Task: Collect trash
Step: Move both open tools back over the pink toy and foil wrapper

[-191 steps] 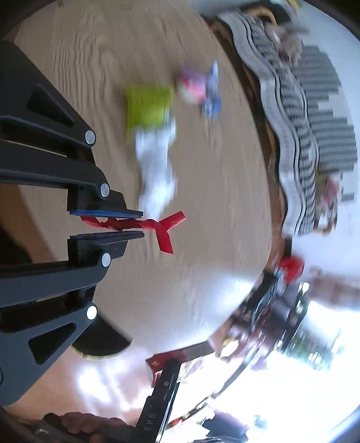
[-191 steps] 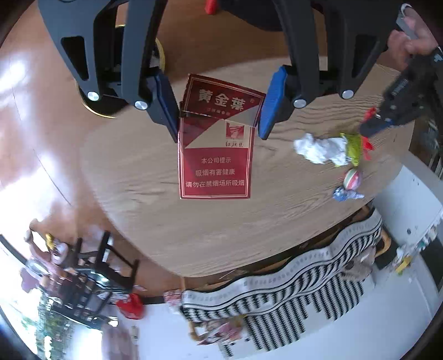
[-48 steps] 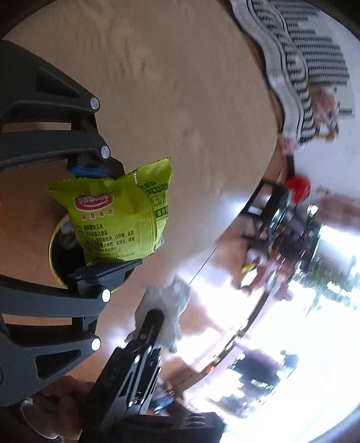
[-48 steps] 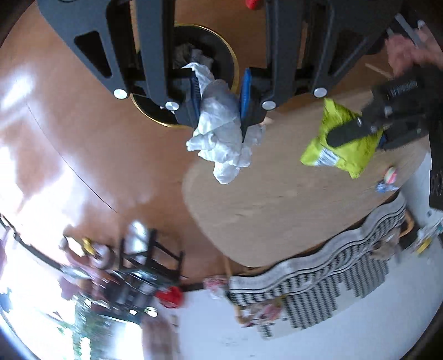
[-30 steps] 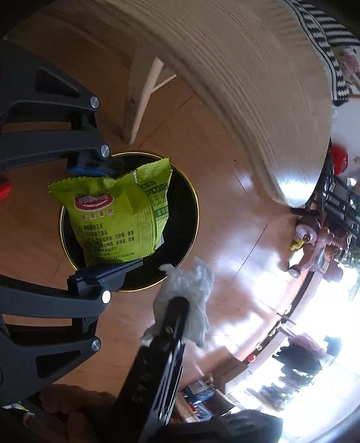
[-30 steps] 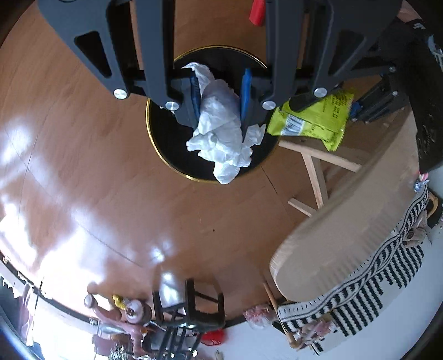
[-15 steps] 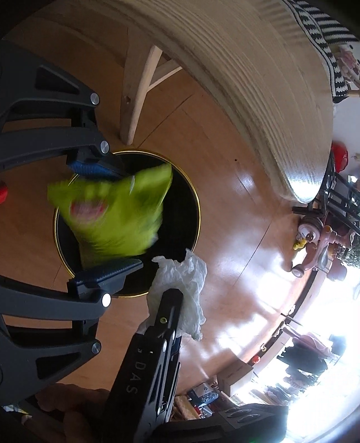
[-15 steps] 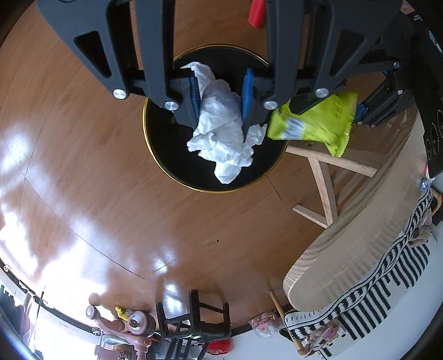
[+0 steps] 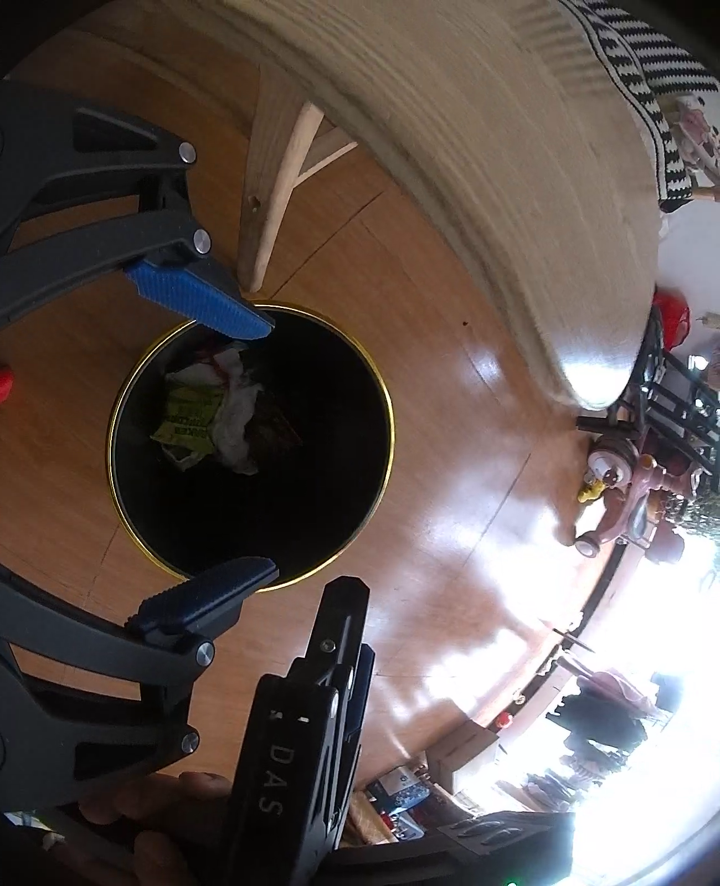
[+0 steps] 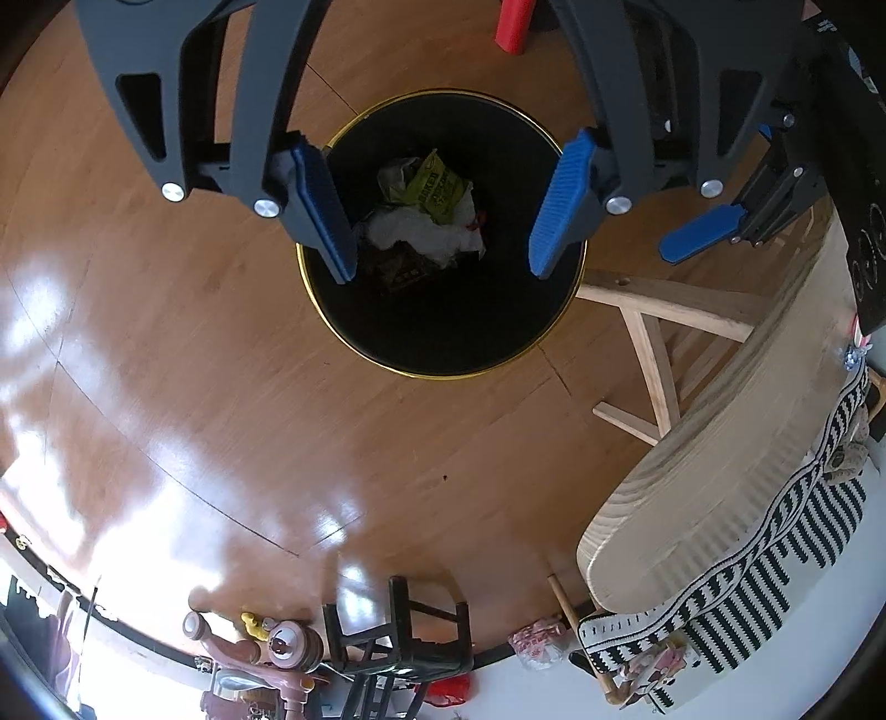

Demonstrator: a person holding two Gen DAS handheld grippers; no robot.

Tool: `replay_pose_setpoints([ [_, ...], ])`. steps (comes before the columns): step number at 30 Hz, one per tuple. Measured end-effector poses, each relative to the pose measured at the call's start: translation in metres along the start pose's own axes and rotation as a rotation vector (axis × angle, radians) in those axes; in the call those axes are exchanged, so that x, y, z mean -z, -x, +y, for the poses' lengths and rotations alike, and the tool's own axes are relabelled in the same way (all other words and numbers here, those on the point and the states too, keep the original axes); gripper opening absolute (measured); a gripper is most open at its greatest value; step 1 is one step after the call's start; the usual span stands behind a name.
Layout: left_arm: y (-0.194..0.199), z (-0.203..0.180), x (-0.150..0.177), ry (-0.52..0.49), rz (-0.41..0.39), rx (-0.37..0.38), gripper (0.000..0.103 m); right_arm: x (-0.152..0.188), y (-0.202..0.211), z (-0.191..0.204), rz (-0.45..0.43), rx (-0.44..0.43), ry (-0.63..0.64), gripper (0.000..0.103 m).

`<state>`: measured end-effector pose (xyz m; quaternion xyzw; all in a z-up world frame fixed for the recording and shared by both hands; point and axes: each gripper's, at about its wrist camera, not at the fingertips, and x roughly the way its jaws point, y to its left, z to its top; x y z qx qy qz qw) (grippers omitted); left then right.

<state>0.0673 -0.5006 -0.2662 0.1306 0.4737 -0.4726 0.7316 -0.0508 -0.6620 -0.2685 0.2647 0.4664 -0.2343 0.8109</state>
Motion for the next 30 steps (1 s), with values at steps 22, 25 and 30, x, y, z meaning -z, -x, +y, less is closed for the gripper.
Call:
replay_pose_setpoints([
  [22, 0.278, 0.255, 0.061, 0.379, -0.307, -0.277, 0.093, -0.029, 0.062, 0.260, -0.107, -0.237, 0.340, 0.078],
  [25, 0.312, 0.311, 0.084, 0.432, -0.319, -0.392, 0.094, -0.022, 0.048, 0.335, -0.082, -0.308, 0.428, 0.078],
  [30, 0.336, 0.377, 0.091, 0.458, -0.312, -0.487, 0.096, -0.014, 0.028, 0.433, -0.037, -0.387, 0.555, 0.080],
])
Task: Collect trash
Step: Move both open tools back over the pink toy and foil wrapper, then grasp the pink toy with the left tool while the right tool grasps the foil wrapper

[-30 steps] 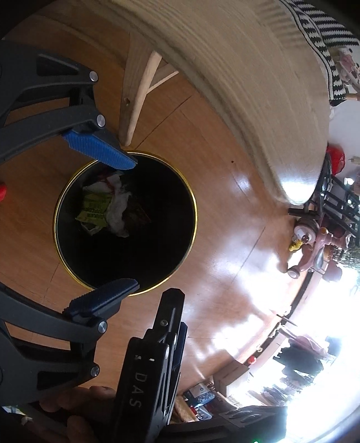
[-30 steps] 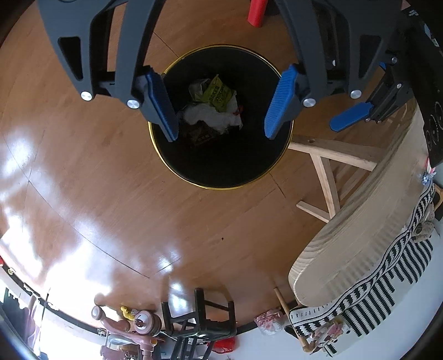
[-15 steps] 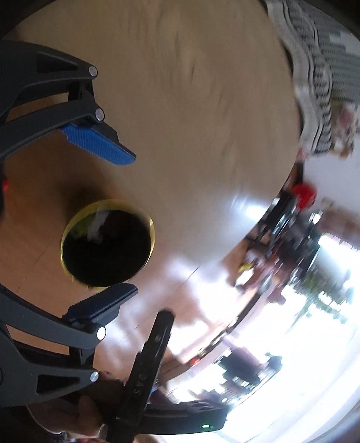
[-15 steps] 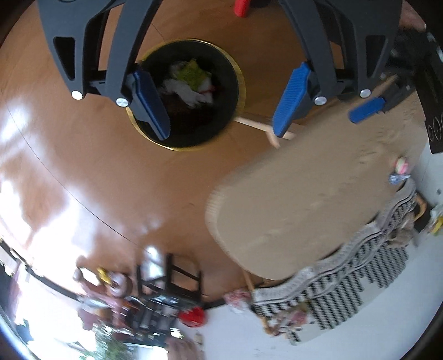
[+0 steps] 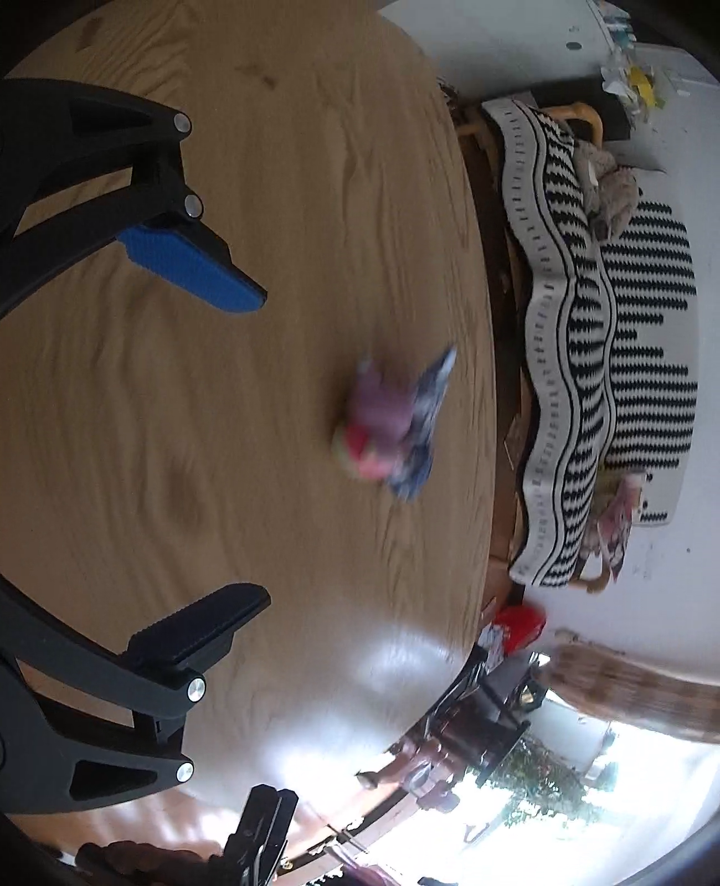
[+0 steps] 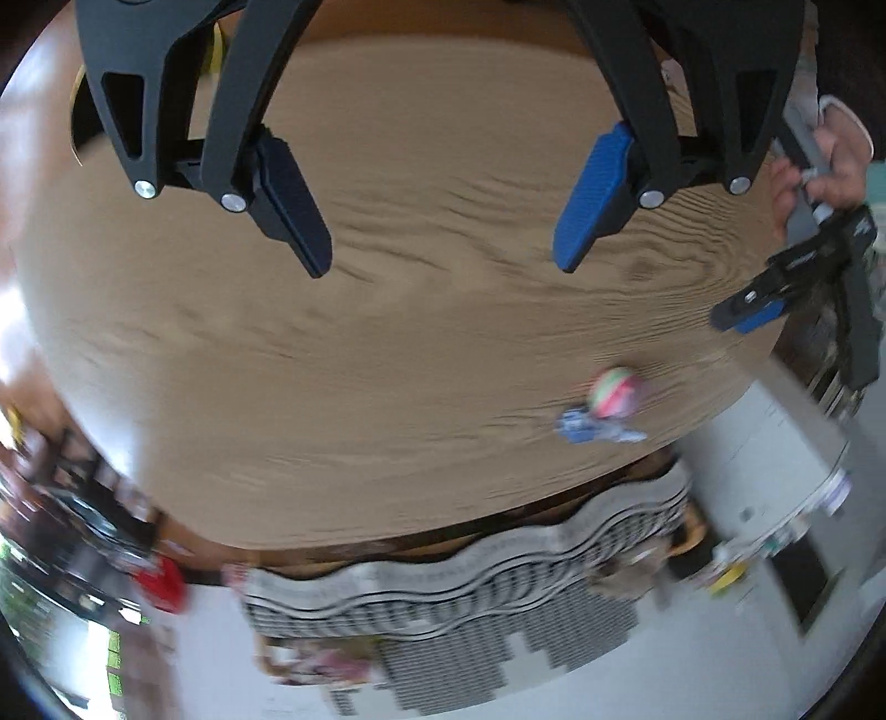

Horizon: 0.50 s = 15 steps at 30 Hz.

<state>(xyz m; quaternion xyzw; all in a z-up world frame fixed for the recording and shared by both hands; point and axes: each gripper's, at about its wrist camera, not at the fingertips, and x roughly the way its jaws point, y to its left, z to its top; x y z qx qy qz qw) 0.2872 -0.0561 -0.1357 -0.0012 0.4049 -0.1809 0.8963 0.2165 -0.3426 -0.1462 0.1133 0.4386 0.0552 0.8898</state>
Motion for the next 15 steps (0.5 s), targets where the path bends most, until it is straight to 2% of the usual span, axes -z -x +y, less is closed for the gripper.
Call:
replay_pose_setpoints([
  [2, -0.017, 0.016, -0.006, -0.020, 0.025, 0.010, 0.096, -0.010, -0.014, 0.017, 0.017, -0.021, 0.018, 0.080],
  [7, -0.061, 0.024, -0.017, -0.045, 0.060, 0.027, 0.096, -0.041, -0.046, 0.041, 0.036, -0.031, 0.055, 0.081],
  [12, -0.110, 0.016, -0.033, -0.028, 0.090, 0.046, 0.096, -0.051, -0.067, 0.043, 0.066, -0.034, 0.067, 0.081],
  [15, -0.131, 0.015, -0.043, -0.034, 0.092, 0.021, 0.096, -0.055, -0.079, 0.041, 0.075, -0.030, 0.081, 0.082],
])
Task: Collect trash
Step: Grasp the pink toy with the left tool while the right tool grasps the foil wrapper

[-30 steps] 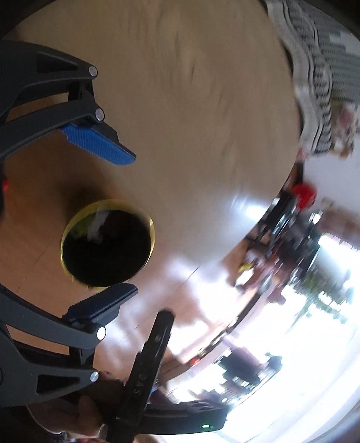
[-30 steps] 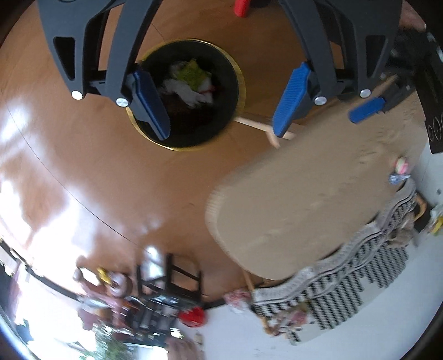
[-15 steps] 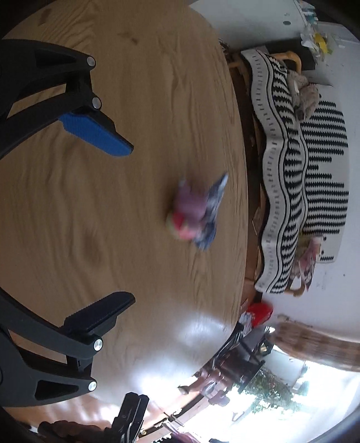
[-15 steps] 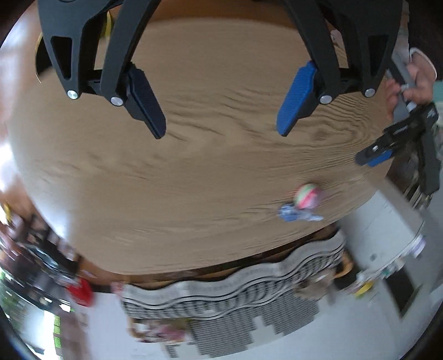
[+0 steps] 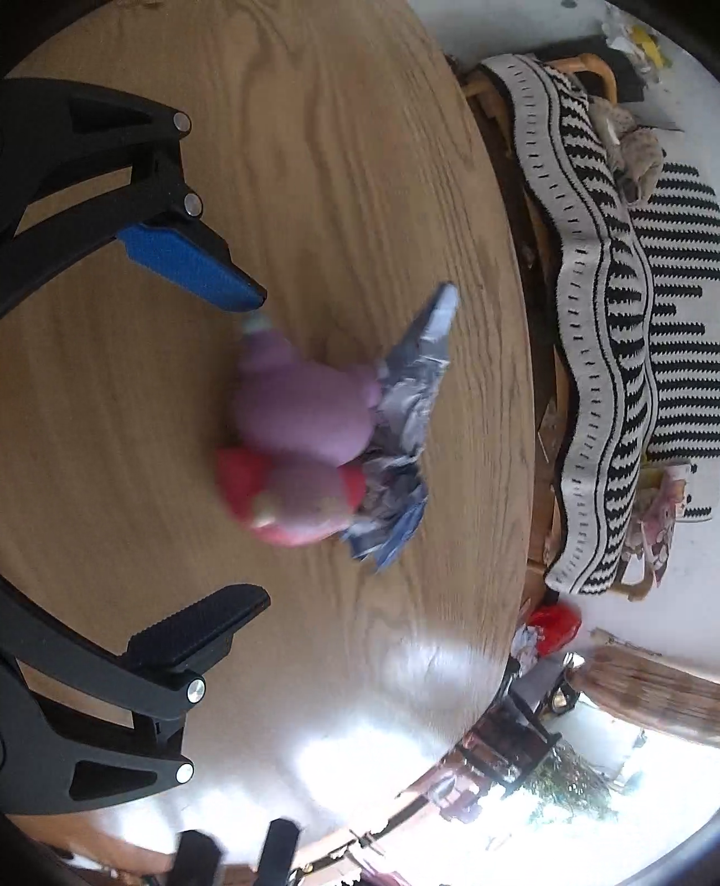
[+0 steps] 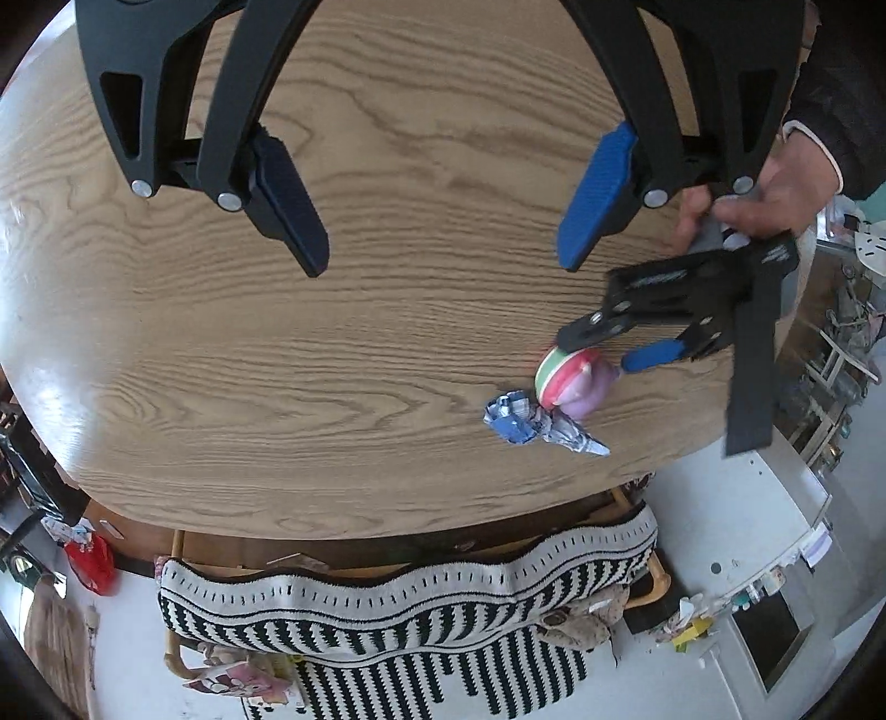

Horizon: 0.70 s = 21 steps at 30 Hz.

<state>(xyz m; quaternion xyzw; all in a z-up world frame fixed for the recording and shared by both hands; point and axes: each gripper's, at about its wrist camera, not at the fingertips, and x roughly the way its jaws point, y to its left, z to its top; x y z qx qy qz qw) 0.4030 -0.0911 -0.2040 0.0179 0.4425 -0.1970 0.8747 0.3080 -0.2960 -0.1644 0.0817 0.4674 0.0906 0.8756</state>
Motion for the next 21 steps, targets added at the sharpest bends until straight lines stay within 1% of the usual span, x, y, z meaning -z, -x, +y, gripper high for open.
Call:
replay_pose_setpoints([
  [1, -0.005, 0.000, -0.003, 0.001, 0.003, 0.006, 0.096, -0.003, -0.005, 0.000, 0.006, 0.004, 0.006, 0.082],
  [2, -0.007, 0.000, -0.005, -0.006, -0.009, 0.001, 0.096, -0.006, -0.010, 0.001, 0.010, 0.011, 0.014, 0.082],
  [3, -0.010, -0.001, -0.008, -0.012, -0.005, -0.005, 0.096, -0.010, -0.015, 0.003, 0.012, 0.014, 0.020, 0.082],
  [4, -0.011, 0.000, -0.010, -0.008, -0.011, -0.008, 0.092, -0.014, -0.021, 0.005, 0.015, 0.015, 0.027, 0.082],
  [5, -0.010, 0.001, -0.011, -0.002, -0.018, -0.001, 0.087, -0.019, -0.027, 0.006, 0.019, 0.014, 0.033, 0.082],
  [6, -0.009, 0.002, -0.011, -0.009, -0.020, -0.010, 0.076, -0.023, -0.033, 0.008, 0.021, 0.009, 0.037, 0.083],
  [7, -0.008, 0.000, -0.011, -0.023, -0.020, -0.008, 0.070, -0.029, -0.041, 0.010, 0.025, 0.003, 0.042, 0.083],
  [9, -0.001, 0.003, -0.005, -0.031, -0.019, 0.010, 0.065, -0.038, -0.056, 0.015, 0.037, -0.001, 0.056, 0.083],
  [10, 0.001, 0.004, -0.003, -0.034, -0.020, 0.004, 0.063, -0.045, -0.066, 0.019, 0.039, -0.004, 0.067, 0.083],
  [13, 0.021, 0.017, 0.011, -0.033, -0.024, -0.011, 0.061, -0.058, -0.087, 0.031, 0.056, 0.003, 0.091, 0.083],
  [16, 0.044, 0.032, 0.030, -0.031, -0.033, -0.043, 0.060, -0.075, -0.114, 0.045, 0.065, -0.007, 0.100, 0.084],
  [21, 0.071, 0.052, 0.057, 0.007, -0.008, -0.073, 0.060, -0.098, -0.154, 0.071, 0.081, 0.048, 0.119, 0.084],
])
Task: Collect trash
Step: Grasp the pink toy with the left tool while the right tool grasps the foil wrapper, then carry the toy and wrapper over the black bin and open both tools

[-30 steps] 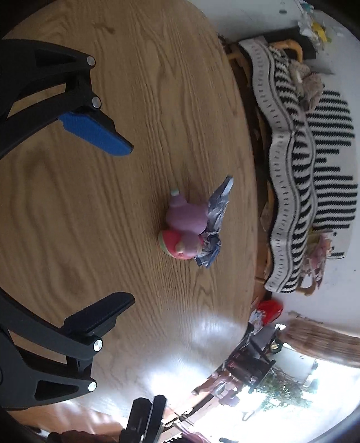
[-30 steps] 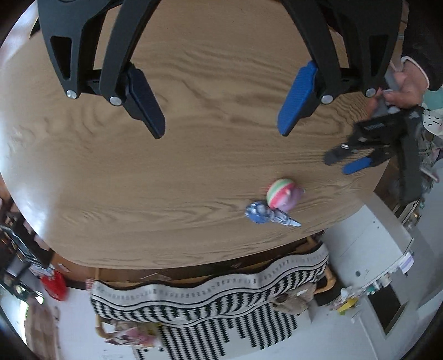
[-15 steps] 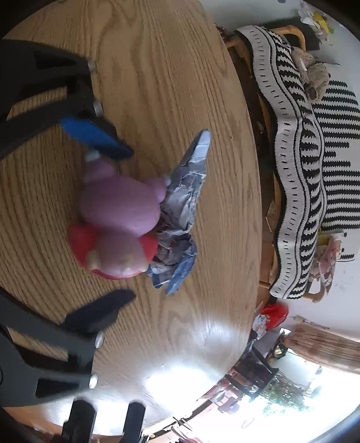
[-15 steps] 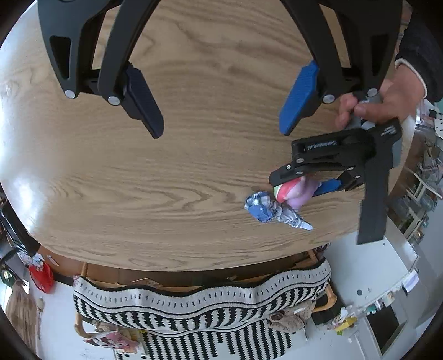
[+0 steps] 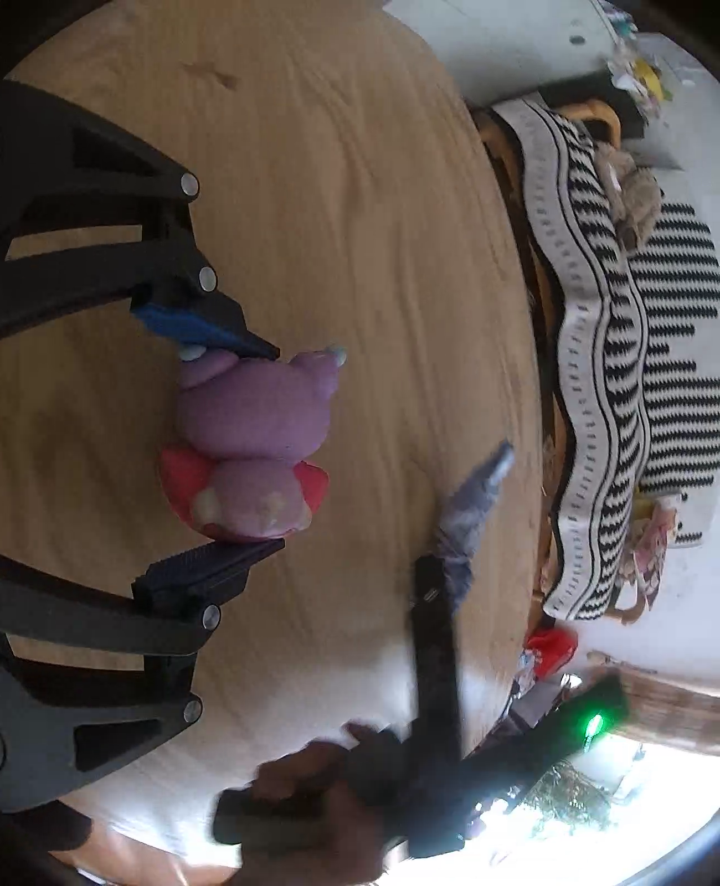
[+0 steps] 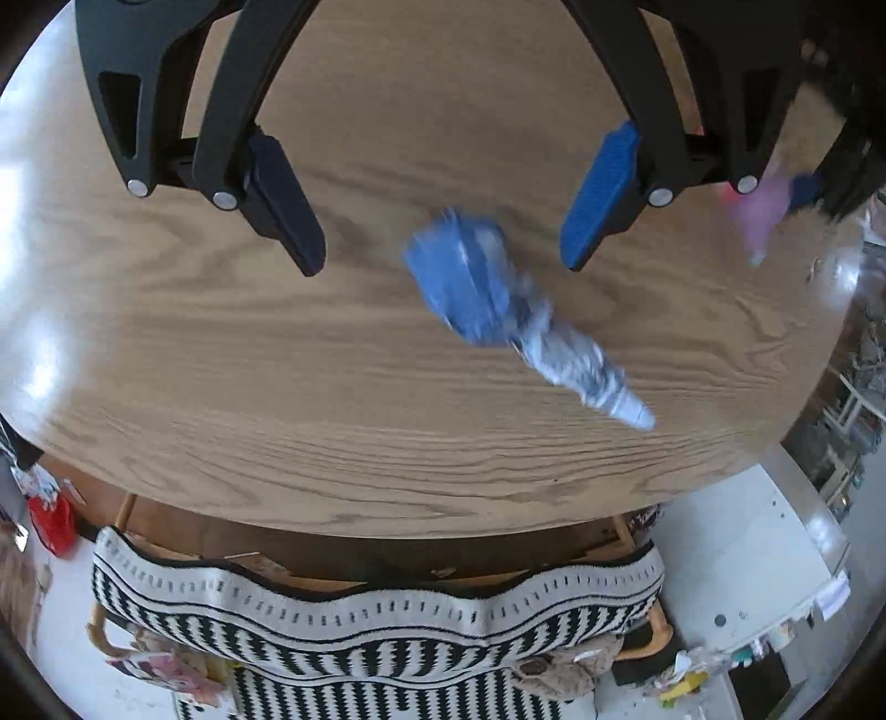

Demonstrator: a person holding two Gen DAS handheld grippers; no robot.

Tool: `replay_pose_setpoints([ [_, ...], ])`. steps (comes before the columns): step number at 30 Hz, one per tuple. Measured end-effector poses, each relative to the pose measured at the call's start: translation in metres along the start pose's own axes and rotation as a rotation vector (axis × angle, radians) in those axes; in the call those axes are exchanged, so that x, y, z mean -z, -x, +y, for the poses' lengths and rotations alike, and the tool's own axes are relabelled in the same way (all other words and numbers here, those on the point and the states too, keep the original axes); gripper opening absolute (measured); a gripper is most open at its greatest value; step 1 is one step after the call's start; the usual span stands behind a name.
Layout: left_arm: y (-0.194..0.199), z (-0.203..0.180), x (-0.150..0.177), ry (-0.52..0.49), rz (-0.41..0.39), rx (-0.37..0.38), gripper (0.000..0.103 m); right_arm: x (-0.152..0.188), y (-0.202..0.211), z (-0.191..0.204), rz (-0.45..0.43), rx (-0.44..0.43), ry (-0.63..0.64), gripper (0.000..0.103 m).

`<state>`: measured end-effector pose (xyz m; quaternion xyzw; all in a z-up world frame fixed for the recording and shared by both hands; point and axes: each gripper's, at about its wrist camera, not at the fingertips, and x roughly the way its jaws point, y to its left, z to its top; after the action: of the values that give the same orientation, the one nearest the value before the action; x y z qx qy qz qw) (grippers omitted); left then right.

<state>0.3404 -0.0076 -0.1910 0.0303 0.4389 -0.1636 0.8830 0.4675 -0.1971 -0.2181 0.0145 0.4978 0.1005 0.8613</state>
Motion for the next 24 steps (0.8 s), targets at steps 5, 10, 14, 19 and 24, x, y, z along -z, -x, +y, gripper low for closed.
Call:
replay_pose_setpoints([
  [5, 0.011, 0.010, 0.013, 0.016, 0.010, -0.021, 0.060, -0.006, -0.005, 0.013, -0.024, 0.053, 0.036, 0.039],
  [10, 0.014, 0.004, 0.020, 0.025, 0.026, -0.046, 0.060, 0.015, 0.024, 0.009, -0.062, 0.083, 0.053, 0.025],
  [14, 0.023, -0.011, 0.020, 0.027, 0.022, -0.027, 0.060, 0.044, 0.068, -0.010, -0.096, 0.102, 0.042, 0.025],
  [19, 0.037, -0.054, 0.019, -0.005, 0.008, 0.010, 0.060, 0.102, 0.141, -0.053, -0.141, 0.129, -0.015, 0.025],
  [24, 0.051, -0.121, 0.014, -0.061, -0.013, 0.082, 0.060, 0.176, 0.219, -0.120, -0.162, 0.203, -0.120, 0.025],
])
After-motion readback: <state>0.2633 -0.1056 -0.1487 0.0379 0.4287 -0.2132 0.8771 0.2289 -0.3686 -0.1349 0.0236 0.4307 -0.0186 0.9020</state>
